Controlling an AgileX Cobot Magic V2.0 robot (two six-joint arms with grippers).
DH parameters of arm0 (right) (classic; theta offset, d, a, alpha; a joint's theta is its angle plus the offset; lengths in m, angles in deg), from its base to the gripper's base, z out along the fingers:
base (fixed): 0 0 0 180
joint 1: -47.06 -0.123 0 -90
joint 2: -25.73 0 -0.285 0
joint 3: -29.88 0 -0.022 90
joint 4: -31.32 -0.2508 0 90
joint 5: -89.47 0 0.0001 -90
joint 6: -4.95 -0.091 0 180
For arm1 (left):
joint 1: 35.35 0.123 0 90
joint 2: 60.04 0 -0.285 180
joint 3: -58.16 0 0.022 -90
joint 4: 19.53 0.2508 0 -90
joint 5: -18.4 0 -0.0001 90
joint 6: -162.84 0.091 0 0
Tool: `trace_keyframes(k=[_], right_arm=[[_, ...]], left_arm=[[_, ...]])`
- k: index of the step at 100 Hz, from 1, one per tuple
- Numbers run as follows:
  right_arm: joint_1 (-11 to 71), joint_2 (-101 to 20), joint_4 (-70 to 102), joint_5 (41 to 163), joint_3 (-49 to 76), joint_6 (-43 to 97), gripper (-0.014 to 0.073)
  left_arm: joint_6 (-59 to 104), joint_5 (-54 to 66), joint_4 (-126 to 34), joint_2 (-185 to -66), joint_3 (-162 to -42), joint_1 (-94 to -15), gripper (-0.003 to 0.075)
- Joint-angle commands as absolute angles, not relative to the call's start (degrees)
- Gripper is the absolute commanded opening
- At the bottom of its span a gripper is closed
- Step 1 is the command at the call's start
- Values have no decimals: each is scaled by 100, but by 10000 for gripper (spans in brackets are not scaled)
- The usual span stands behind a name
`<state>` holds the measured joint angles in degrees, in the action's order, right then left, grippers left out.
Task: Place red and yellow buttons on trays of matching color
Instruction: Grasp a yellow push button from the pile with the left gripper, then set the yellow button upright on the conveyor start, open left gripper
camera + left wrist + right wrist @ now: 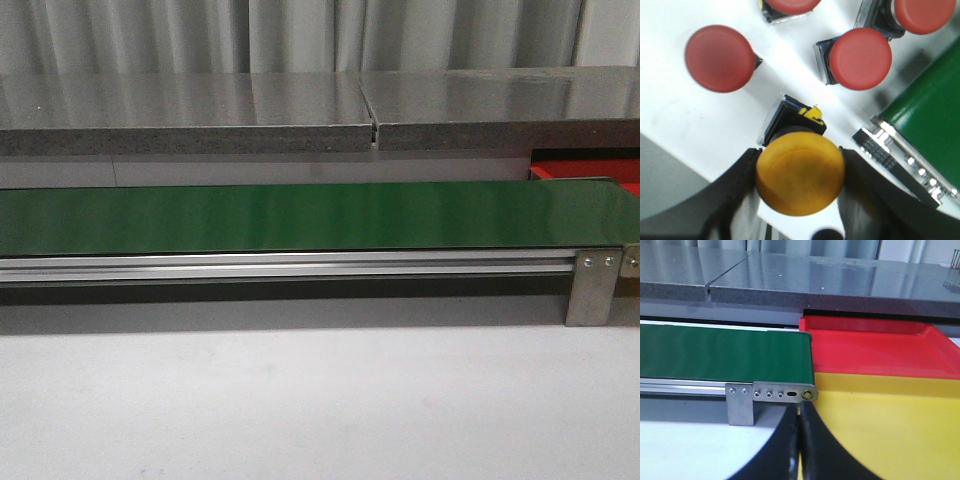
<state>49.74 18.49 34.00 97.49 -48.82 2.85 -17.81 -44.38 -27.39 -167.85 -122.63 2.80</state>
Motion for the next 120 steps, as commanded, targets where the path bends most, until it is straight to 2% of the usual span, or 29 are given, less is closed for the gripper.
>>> trace_keyframes(k=[1, 23, 67, 106, 113, 120], right_arm=[[5013, 1933, 3471, 9301, -4833, 300, -67], [5013, 1933, 3471, 9301, -4833, 300, -67], [5013, 1933, 3471, 9301, -4833, 300, -67], [5013, 1933, 3471, 9301, -4833, 300, -67], [5013, 1933, 3471, 9301, -4833, 300, -67], [5013, 1933, 3471, 9301, -4833, 300, -67]], left_arm=[[-1777, -4648, -2599, -16183, -12437, 159, 222], [-1777, -4867, -2599, -15805, -12644, -334, 222], [-1901, -5125, -2637, -16812, -13861, -1571, 222], [-1901, -5117, -2645, -17486, -14275, -1845, 225], [-1901, -5045, -2645, -17486, -14279, -1845, 271], [-1901, -5037, -2667, -17486, -14326, -1845, 378]])
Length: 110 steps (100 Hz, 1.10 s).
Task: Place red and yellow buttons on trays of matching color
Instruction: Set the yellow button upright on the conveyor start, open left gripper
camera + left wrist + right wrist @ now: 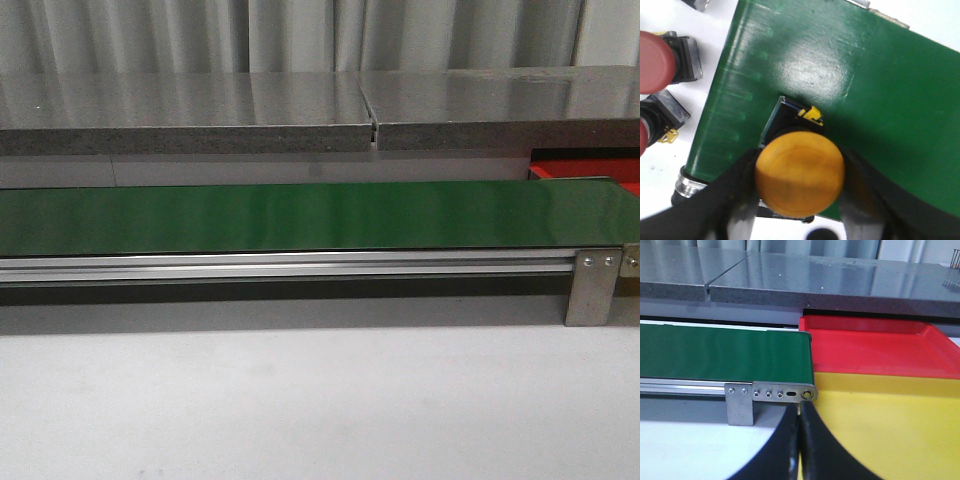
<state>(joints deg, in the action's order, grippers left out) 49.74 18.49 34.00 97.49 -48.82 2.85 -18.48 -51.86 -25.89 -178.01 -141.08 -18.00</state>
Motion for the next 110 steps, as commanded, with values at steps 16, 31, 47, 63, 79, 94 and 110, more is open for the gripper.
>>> trace_keyframes(k=[16, 31, 47, 63, 79, 94, 110], right_arm=[[5013, 1933, 3471, 9301, -4833, 300, -67], [5013, 1933, 3471, 9301, -4833, 300, -67], [5013, 1933, 3471, 9301, -4833, 300, -67], [5013, 1933, 3471, 9301, -4833, 300, -67], [5013, 1933, 3471, 9301, -4833, 300, -67], [5013, 1933, 3471, 9301, -4833, 300, -67], [5013, 1933, 3471, 9301, -4833, 300, -67]], left_arm=[[-1901, -5035, -2831, -17486, -14443, -1845, 578], [-1901, -5047, -2942, -17372, -14565, -1857, 567], [-1901, -5055, -2951, -17092, -14615, -1857, 567], [-1901, -5274, -2866, -16922, -14615, -1771, 567], [-1962, -5295, -2855, -16909, -14615, -1445, 567], [-2016, -5281, -2843, -16923, -14615, -1144, 567], [-2098, -5315, -2491, -17076, -14615, -978, 567]])
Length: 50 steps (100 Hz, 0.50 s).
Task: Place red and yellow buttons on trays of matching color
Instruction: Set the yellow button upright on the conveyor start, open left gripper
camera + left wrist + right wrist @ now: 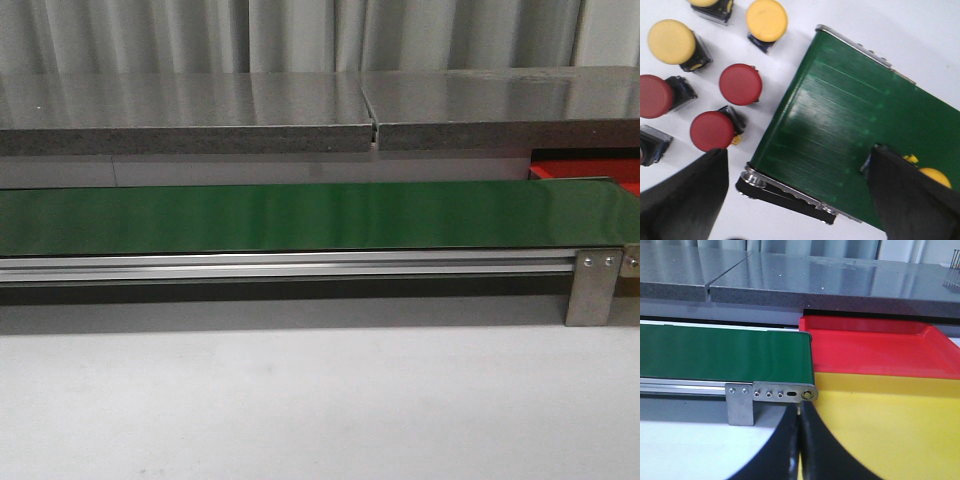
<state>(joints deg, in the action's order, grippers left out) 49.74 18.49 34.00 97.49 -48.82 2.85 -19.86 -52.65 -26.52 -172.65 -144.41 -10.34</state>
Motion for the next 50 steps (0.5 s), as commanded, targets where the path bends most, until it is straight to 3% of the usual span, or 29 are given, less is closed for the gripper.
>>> trace_keyframes(k=[1, 50], right_arm=[[5013, 1933, 3471, 9301, -4833, 300, -67], [5013, 1933, 3471, 9301, -4833, 300, -67]], left_arm=[[-2098, -5304, -2460, -17091, -14615, -980, 567], [-2098, -4443, -2186, -17950, -14626, -815, 567]])
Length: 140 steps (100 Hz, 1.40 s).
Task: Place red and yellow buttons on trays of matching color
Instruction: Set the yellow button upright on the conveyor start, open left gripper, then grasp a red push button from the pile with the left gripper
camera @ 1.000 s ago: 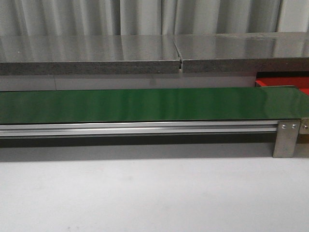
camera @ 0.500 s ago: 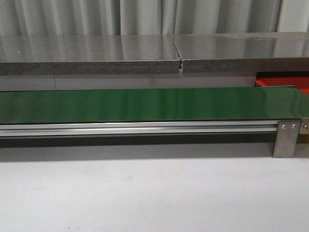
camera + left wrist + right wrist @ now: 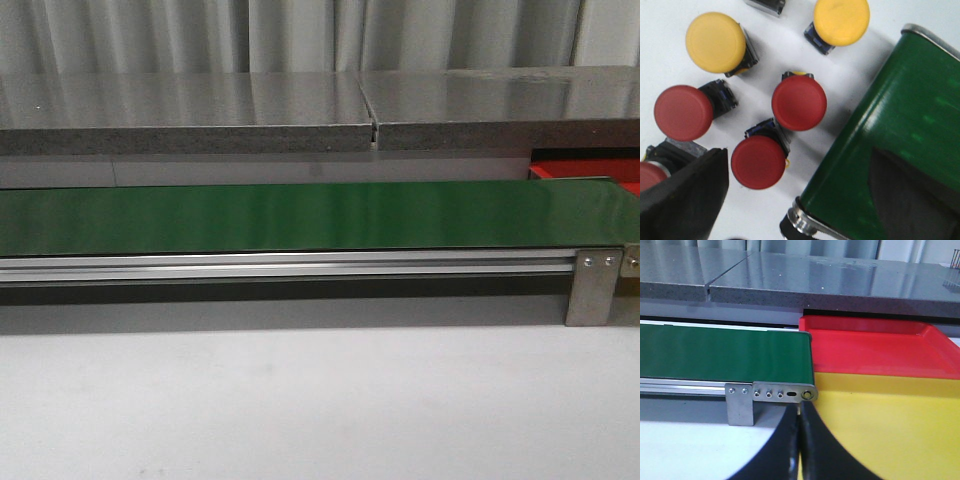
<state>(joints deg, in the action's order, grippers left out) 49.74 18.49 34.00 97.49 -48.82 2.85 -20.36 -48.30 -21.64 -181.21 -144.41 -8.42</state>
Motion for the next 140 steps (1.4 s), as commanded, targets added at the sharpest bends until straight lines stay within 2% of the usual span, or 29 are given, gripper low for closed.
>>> trace_keyframes(k=[1, 61, 69, 84, 91, 116, 140], right_arm=[[5013, 1933, 3471, 9301, -4833, 300, -67], [5013, 1933, 3471, 9301, -4833, 300, -67], [5013, 1933, 3471, 9301, -4833, 300, -67], [5013, 1933, 3471, 9301, -4833, 300, -67], [5013, 1933, 3471, 9301, -4833, 300, -67], [5013, 1933, 3471, 9301, -4833, 300, -67], [5013, 1933, 3471, 9301, -4833, 300, -67]], left_arm=[[-2098, -4421, -2188, -17964, -14626, -815, 567], [-2098, -3682, -2503, -18636, -14638, -815, 560], [-2098, -3718, -2503, -18649, -14638, -815, 498], [-2098, -3782, -2493, -18649, -14638, -815, 297], [-2098, -3802, -2493, -18649, -14638, -815, 249], [-2098, -3792, -2451, -18522, -14638, -815, 243], [-2098, -3847, -2297, -17756, -14638, -1106, 243]])
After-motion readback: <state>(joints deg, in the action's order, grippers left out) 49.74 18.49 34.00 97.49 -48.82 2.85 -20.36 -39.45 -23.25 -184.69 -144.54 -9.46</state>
